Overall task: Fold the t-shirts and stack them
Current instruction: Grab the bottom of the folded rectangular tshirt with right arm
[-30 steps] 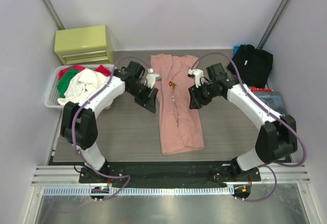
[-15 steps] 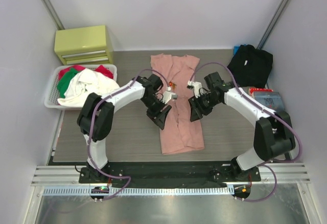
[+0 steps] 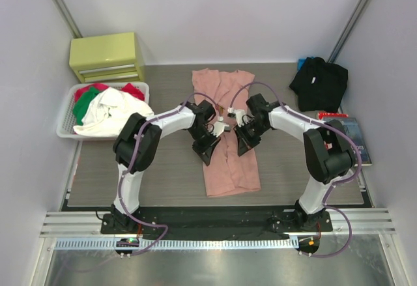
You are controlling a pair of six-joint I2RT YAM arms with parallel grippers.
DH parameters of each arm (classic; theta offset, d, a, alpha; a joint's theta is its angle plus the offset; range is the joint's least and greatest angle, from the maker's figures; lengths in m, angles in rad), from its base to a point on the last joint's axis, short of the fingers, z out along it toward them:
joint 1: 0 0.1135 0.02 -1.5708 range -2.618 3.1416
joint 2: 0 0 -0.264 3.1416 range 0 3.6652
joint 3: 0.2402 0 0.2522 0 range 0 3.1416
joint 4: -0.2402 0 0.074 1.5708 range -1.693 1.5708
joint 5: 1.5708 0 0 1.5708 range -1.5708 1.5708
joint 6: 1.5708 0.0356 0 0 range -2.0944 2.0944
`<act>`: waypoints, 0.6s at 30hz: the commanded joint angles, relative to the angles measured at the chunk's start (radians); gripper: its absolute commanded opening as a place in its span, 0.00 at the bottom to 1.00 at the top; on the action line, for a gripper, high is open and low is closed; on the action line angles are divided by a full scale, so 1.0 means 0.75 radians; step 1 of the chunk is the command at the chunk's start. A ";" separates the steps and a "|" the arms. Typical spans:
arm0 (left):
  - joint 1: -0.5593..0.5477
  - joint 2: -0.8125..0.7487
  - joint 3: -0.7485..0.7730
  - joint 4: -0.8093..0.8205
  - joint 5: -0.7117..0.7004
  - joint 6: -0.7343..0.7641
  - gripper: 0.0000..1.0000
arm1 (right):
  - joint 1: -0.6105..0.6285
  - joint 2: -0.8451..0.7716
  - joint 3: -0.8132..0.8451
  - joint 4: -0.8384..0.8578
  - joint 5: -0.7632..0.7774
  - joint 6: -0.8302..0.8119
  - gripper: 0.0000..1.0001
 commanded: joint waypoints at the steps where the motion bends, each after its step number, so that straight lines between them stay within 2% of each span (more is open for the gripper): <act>1: 0.005 0.014 0.026 0.026 -0.008 -0.015 0.00 | 0.017 0.014 0.011 0.027 0.028 0.001 0.01; 9: 0.001 -0.029 -0.051 0.005 0.002 -0.024 0.00 | 0.050 0.088 -0.126 0.082 0.000 0.022 0.01; 14: 0.001 -0.121 -0.164 0.038 -0.022 -0.024 0.00 | 0.107 0.025 -0.136 0.089 -0.004 0.046 0.01; 18: -0.001 -0.180 -0.168 0.044 -0.051 -0.032 0.00 | 0.130 -0.029 -0.153 0.089 0.008 0.052 0.01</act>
